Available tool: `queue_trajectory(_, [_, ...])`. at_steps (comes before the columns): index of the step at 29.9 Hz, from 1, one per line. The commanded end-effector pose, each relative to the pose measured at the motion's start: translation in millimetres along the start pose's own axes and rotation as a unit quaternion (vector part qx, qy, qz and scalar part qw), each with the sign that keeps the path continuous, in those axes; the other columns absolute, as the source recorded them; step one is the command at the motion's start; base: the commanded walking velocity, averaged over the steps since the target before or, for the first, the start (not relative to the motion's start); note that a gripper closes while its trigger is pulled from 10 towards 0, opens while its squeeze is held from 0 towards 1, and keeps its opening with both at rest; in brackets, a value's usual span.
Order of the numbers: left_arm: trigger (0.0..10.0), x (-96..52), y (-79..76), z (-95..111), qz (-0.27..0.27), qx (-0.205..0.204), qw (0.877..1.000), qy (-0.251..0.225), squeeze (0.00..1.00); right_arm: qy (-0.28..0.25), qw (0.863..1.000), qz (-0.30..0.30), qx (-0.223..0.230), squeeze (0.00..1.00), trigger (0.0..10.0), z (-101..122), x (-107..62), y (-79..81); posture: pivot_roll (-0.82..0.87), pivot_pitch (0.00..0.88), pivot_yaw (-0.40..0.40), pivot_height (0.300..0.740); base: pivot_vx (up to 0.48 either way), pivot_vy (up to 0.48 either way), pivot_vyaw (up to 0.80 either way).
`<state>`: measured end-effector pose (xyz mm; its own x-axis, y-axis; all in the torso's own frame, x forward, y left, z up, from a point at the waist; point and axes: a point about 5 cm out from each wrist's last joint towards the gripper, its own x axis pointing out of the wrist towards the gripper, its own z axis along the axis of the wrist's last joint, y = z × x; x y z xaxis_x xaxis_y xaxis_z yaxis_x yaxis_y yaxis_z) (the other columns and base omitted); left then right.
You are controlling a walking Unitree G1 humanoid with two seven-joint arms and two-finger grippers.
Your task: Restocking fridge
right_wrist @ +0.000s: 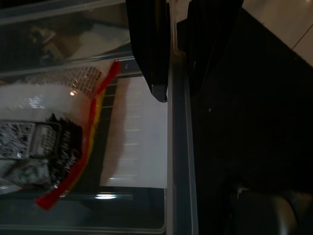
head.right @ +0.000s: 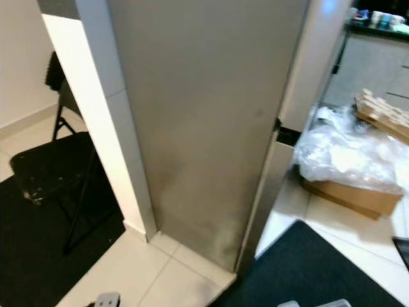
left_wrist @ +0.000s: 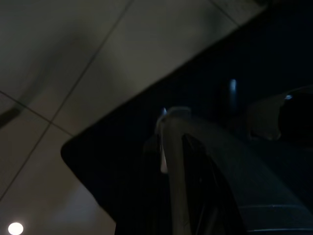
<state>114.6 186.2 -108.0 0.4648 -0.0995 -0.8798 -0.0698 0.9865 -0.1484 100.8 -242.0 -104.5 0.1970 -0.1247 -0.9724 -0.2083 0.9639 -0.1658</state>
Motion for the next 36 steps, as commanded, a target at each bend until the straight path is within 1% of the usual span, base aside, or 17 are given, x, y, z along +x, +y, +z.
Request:
queue_trajectory(1, [10.0, 0.1, -3.7, -5.2, -0.005, -0.012, 1.000, 0.008, 0.00, -0.009, 1.000, -0.006, -0.001, 0.00, 10.0, 5.8, -0.5, -2.9, -0.04, 0.000, -0.036, 0.740, 0.000, 0.000, 0.00])
queue_trajectory(3, [10.0, 0.1, -4.0, -4.8, -0.008, -0.011, 1.000, 0.007, 0.00, -0.009, 1.000, -0.006, -0.001, 0.00, 10.0, 5.6, -0.5, -3.0, -0.04, 0.000, -0.036, 0.740, 0.000, 0.000, 0.00])
queue_trajectory(5, [10.0, 0.1, -4.1, -4.8, -0.013, -0.001, 1.000, 0.011, 0.00, -0.009, 1.000, -0.006, -0.001, 0.00, 10.0, 5.7, -0.5, -2.8, -0.04, 0.000, -0.036, 0.740, 0.000, 0.000, 0.00])
queue_trajectory(13, [10.0, 0.0, -5.1, -6.0, -0.021, -0.001, 1.000, 0.014, 0.00, -0.009, 1.000, -0.006, 0.000, 0.00, 10.0, 5.5, -0.5, -2.9, -0.04, 0.000, -0.035, 0.740, 0.000, -0.475, 0.00])
queue_trajectory(36, [10.0, -0.8, -3.2, -7.4, -0.020, 0.000, 1.000, 0.015, 0.00, -0.004, 1.000, -0.005, 0.001, 0.00, 10.0, 2.6, -0.5, -3.1, -0.04, 0.000, -0.035, 0.740, 0.000, -0.471, 0.00])
